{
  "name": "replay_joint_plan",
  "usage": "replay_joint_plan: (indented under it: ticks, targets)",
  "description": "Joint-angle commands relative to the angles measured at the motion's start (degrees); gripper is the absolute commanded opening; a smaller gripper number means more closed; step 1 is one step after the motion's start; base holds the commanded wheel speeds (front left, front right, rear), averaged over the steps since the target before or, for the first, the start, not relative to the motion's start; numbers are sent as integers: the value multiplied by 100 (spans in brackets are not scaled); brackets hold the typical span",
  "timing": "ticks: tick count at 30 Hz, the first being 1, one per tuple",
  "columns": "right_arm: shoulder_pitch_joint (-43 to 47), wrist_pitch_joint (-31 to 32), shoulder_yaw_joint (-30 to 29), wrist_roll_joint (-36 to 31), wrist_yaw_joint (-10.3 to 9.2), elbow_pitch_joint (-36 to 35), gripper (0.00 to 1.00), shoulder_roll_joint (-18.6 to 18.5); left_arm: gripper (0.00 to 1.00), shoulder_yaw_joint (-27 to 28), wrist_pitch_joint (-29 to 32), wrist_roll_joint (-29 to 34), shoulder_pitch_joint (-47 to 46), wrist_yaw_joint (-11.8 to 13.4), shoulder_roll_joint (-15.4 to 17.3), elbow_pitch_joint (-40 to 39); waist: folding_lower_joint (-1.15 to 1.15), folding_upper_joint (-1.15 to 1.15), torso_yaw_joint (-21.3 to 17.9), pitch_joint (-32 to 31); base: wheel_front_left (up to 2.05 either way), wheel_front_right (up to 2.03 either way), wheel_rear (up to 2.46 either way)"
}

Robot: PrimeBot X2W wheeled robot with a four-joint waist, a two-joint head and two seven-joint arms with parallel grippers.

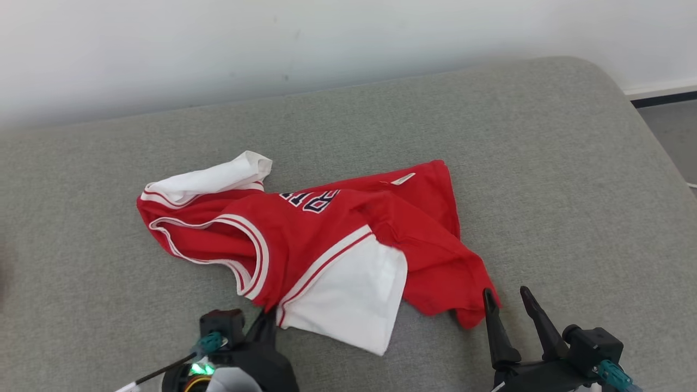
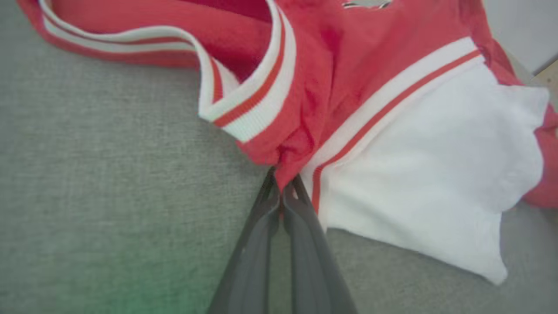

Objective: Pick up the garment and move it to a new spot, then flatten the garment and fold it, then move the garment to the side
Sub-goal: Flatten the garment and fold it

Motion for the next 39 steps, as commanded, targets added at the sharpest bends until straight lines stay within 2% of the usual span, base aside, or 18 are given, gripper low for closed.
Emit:
replay_joint_plan:
  ticks: [1,8,17,22,27,28,29,34,39]
  targets:
    - [-1,-33,-11,22,-13,22,100,-6,0,56,-69,37,131,58,114,-1,0,0,71,3,0,0,0]
    - [11,-56,-72,-12,-13,22,100,-6,0,348,-165,-54,504,336,665,-459,0,0,321,11,0,0,0]
    - [-7,-23,-131,-59,-13,-22,100,-6,0,667,113,-65,711,681,1449,-1187,0,0,448,43,0,0,0]
    - [-24,-30,-119,-26,-13,-6,100,-6,0,798,350,21,844,1071,1842,-1758,0,0,425,69,0,0,0]
    - [-44,-43,-117,-25,-13,18,100,-6,0,906,436,38,1027,1354,2018,-2227,0,0,406,82,0,0,0]
    - [-59,-39,-112,-35,-13,19,100,-6,28,882,397,78,1060,1348,2043,-2262,0,0,400,80,0,0,0]
    - [-70,-31,-107,-45,-13,16,100,-6,100,867,356,80,1091,1343,2034,-2284,0,0,393,76,0,0,0]
    - [-37,2,-163,-108,-13,-2,100,-7,100,923,-203,9,1413,1296,1789,-2416,0,0,403,2,0,0,0]
    - [85,65,-302,-198,-13,-56,100,-7,100,1134,-662,29,1886,960,1440,-2668,0,0,481,-163,0,0,0]
